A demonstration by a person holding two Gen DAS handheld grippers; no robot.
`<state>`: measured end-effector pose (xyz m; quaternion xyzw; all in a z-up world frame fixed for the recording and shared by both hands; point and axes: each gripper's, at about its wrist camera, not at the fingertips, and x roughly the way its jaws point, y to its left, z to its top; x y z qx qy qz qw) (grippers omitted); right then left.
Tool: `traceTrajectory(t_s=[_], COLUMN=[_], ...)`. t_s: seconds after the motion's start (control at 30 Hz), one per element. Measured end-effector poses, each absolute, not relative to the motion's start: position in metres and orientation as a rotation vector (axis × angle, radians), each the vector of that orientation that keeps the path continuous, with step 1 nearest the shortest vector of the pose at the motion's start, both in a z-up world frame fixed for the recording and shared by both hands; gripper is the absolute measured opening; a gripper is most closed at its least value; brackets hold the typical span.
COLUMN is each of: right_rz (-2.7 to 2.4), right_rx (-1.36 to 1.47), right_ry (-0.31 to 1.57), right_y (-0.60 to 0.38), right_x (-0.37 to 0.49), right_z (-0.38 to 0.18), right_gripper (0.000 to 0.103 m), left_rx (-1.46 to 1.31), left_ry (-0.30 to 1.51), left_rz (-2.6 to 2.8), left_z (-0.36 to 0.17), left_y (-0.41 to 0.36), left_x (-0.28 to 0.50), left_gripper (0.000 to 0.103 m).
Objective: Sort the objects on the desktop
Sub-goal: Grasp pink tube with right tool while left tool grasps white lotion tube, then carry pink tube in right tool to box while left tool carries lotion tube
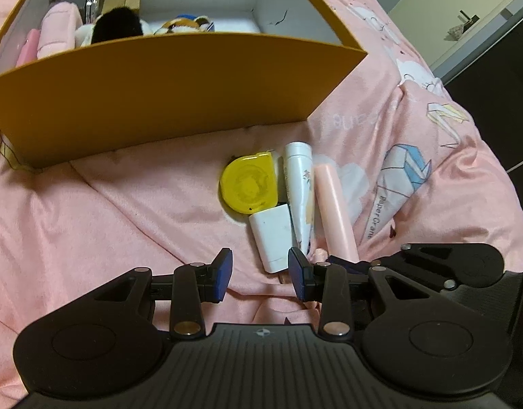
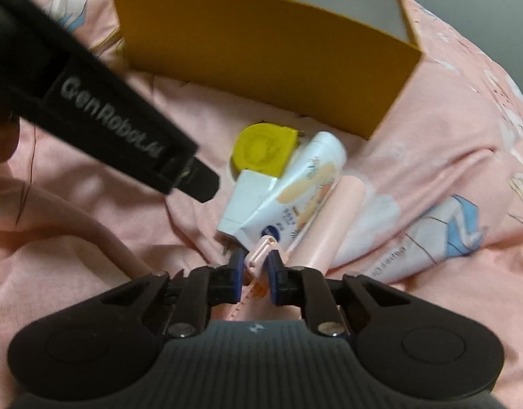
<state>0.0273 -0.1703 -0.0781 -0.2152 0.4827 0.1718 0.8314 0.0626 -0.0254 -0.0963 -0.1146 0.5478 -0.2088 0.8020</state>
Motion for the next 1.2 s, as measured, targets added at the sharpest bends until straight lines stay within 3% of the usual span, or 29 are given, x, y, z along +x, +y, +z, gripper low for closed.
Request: traceTrajectory(t_s=[0.43,0.7,0.97,1.03,1.1,1.2], right_rz=[0.255,0.268,0.265,0.269,0.264,0.253], right_rx=[-0.193,-0.116,-0.011,0.016,0.032,0.06], right_ry=[1.093,1.115,1.108,1.102,1.091,1.059], right_y=[-0.227,-0.233,-0.255,-0.26,-0.265,-0.271], right_x=[0.028,0.045,0.046,0.046,0.047,0.049], right_z=[-0.059,-0.075,-0.055,-0.048,-0.042,-0.031], right_gripper=[0.008,0.009,0.008,0.008,0.008,0.008], left_rx=[-0.158,-0.148,-0.133,-0.136,-0.126,-0.101], left_ry=[1.171,1.195,1.202,1.196,1.194,1.184], left_rz=[-0.568,-0.604,-0.61,-0.608,-0.607,-0.599], left_z=[-0.088,-0.099,-0.106,-0.106,-0.107,-0.107], left_y=[-0.061,-0.076,-0.088,-0.09,-0.091,-0.094], left_x=[0.061,0.069,0.075,0.077,0.078,0.075], left_gripper=[0.039,0.031,0.028,0.025,0.016,0.015])
